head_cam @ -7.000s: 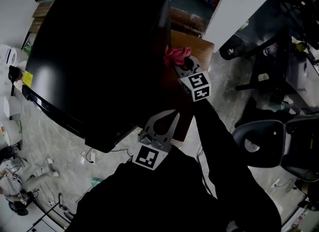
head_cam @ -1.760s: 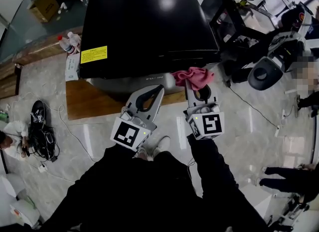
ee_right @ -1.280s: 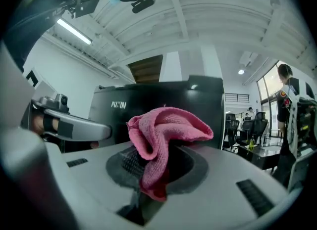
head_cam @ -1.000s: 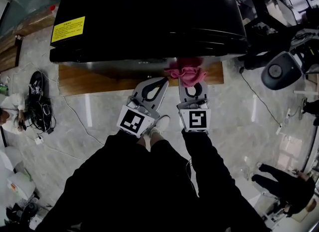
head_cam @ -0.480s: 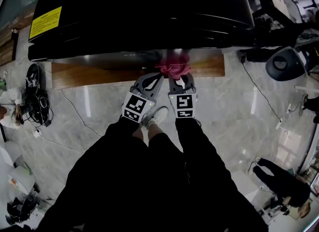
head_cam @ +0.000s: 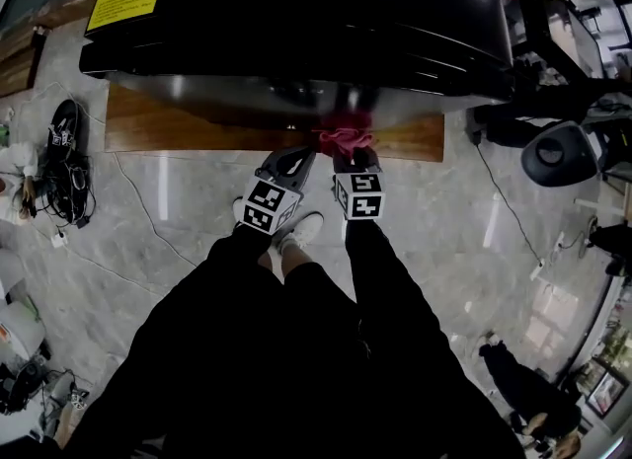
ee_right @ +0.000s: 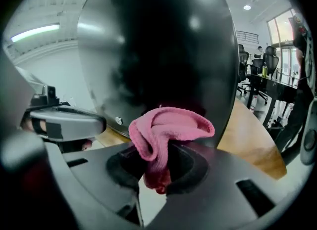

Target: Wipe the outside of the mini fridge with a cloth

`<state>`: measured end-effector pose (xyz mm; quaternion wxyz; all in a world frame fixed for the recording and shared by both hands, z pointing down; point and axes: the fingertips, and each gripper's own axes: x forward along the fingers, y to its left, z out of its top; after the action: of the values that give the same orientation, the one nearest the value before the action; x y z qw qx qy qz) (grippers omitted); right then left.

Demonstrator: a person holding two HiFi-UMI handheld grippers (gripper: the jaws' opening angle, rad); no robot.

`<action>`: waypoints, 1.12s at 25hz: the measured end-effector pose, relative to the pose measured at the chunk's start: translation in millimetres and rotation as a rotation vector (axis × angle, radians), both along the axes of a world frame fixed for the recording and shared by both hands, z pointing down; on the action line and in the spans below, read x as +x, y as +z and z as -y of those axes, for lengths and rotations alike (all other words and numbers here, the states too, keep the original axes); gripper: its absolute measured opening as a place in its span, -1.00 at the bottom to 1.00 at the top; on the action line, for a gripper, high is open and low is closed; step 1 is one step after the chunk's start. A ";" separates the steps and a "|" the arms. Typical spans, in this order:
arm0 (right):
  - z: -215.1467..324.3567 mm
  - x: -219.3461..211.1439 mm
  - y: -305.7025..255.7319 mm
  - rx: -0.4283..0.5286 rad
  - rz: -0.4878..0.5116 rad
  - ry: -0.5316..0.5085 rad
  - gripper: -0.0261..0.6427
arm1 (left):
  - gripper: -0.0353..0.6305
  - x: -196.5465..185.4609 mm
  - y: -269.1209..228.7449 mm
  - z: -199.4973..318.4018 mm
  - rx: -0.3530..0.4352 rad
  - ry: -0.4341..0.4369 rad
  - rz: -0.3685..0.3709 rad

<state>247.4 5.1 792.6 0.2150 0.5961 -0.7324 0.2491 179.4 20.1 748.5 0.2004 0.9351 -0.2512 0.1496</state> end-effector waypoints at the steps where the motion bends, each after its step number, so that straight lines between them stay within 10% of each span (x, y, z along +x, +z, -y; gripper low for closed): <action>1: -3.0 -6.2 -12.6 0.016 -0.005 -0.026 -0.66 | -0.88 -8.0 -10.7 0.0 0.007 -0.006 -0.007; 12: -69.7 -96.2 -271.7 0.439 0.072 -0.309 -0.66 | -0.88 -95.7 -219.6 -32.8 0.246 -0.087 -0.136; 28: -120.0 -197.2 -398.7 0.560 0.182 -0.410 -0.66 | -0.88 -201.2 -356.5 -109.3 0.431 -0.077 -0.146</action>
<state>50.2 125.1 393.9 0.0228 0.4479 -0.8928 0.0424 -21.8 129.4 392.0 0.0194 0.9544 -0.2975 0.0165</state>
